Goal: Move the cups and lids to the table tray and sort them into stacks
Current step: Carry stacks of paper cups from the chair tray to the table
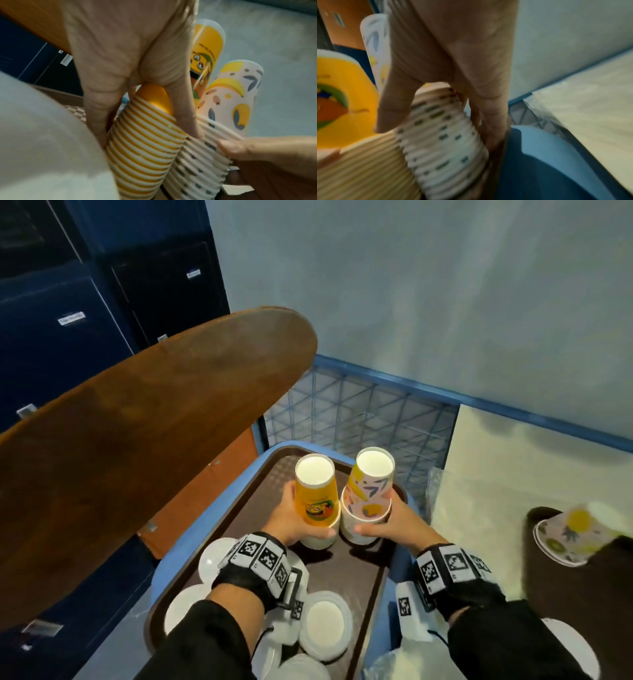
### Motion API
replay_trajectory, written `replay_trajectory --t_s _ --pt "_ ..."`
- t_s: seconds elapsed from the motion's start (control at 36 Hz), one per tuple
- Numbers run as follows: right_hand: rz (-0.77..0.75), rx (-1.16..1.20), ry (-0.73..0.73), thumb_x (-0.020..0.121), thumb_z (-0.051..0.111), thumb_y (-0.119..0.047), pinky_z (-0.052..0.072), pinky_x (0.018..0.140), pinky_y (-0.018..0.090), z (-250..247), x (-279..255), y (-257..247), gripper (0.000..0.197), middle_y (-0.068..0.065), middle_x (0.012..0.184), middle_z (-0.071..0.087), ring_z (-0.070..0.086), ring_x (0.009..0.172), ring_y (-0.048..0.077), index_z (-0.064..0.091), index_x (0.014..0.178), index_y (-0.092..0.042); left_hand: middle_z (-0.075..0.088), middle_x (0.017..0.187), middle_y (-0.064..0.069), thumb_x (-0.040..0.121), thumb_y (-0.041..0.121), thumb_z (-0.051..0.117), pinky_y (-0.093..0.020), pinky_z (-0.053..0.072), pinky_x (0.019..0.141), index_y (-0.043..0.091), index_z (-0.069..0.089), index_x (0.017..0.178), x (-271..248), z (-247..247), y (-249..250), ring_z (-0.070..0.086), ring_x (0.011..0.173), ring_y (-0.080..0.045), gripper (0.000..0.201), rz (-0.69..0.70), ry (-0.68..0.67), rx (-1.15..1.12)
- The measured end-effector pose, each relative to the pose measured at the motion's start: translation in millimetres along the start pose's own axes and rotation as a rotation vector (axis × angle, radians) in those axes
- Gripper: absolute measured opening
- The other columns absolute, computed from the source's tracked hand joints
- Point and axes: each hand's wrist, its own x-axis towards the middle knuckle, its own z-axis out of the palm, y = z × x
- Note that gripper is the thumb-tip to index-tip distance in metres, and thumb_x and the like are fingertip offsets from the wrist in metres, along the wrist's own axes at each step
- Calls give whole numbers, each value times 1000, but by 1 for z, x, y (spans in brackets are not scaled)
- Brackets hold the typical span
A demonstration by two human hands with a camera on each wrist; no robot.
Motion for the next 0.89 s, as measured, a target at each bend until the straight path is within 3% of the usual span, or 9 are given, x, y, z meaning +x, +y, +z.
replay_trajectory --t_s 0.11,0.19,0.31,0.42,0.53,0.64,0.72,0.81,0.89 --pt "36 -37 86 39 86 -53 42 106 45 14 0 22 116 -3 133 57 53 123 16 33 138 -25 61 123 -1 20 37 87 -47 41 106 19 44 128 11 3 -11 55 119 -21 118 -19 13 46" --pt "33 -59 194 49 88 -38 42 105 39 19 -10 8 104 -1 132 57 53 122 18 36 137 -22 64 120 -2 28 29 90 -45 43 103 17 50 124 11 5 -4 58 116 -22 105 26 27 54" --pt "0 78 267 57 88 -18 43 102 35 17 -19 4 83 -3 124 58 55 114 13 40 123 -29 66 117 2 24 39 86 -46 46 101 23 50 120 10 4 1 61 111 -18 104 92 37 8" --pt "-56 194 313 46 91 -32 47 102 42 7 -39 -2 93 -6 124 61 58 115 13 43 126 -27 67 118 1 32 32 92 -50 46 100 24 48 125 -3 10 12 62 112 -18 103 179 20 -80" --pt "-61 282 362 45 91 -31 48 99 40 -12 -71 -8 92 -7 120 64 61 111 11 46 126 -26 66 120 -1 39 30 92 -48 48 98 22 46 126 -31 30 36 62 112 -17 98 288 -13 -139" --pt "-88 324 403 53 90 -13 51 90 31 -38 -114 -1 79 -6 115 67 63 105 8 51 120 -24 66 118 0 36 34 87 -33 52 91 18 46 125 -61 65 54 63 108 -12 99 371 -9 -152" --pt "-115 362 438 53 89 -6 54 84 21 -63 -153 11 76 -1 114 68 66 101 5 52 119 -18 68 114 -1 38 32 88 -43 52 94 17 49 121 -79 102 66 65 106 -15 93 406 -31 -133" --pt "-129 377 483 48 92 -17 53 92 32 -88 -196 26 81 1 114 68 65 106 10 54 119 -18 68 112 -4 39 28 87 -46 52 93 15 49 119 -99 145 76 66 104 -17 89 419 -77 -159" --pt "-142 373 526 56 85 1 53 87 18 -115 -242 44 72 -5 111 66 65 98 -2 51 114 -23 69 112 -4 39 24 86 -41 54 91 15 49 120 -122 192 87 67 104 -18 89 433 -156 -195"
